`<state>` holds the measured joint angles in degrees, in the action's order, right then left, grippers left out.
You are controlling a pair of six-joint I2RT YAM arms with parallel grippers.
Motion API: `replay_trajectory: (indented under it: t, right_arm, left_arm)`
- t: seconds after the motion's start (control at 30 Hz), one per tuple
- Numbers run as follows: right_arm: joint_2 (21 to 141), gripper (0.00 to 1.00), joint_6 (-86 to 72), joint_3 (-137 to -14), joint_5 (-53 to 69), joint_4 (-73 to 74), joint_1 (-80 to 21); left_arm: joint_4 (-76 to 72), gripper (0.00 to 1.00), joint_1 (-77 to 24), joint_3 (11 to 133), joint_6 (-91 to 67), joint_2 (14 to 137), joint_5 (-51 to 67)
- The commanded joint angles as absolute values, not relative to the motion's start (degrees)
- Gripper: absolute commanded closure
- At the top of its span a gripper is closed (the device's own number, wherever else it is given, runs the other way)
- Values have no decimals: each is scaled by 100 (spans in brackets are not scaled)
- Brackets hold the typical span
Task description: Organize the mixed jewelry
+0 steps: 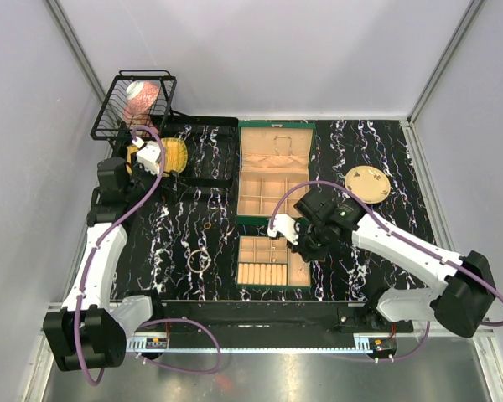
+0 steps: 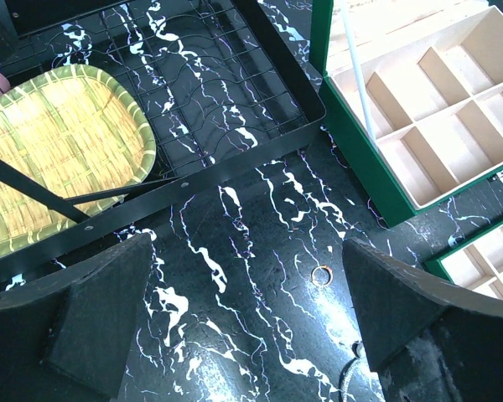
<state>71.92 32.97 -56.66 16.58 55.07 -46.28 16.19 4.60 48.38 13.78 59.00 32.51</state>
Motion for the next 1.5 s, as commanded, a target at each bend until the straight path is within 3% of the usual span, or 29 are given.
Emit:
replay_trajectory:
  t: [0.0, 0.77, 1.47]
  right_arm:
    - [7347, 100, 3445, -5660, 1371, 5116, -4685]
    - [8305, 100, 3691, -5405, 404, 3973, -4685]
    - [9026, 82, 3841, -5282, 35, 3217, -4685]
  left_arm:
    - [1274, 1, 440, 4851, 1520, 5933, 3199]
    - [1257, 1, 457, 4764, 1661, 5924, 3217]
    - [1301, 1, 457, 4676, 1767, 5774, 3199]
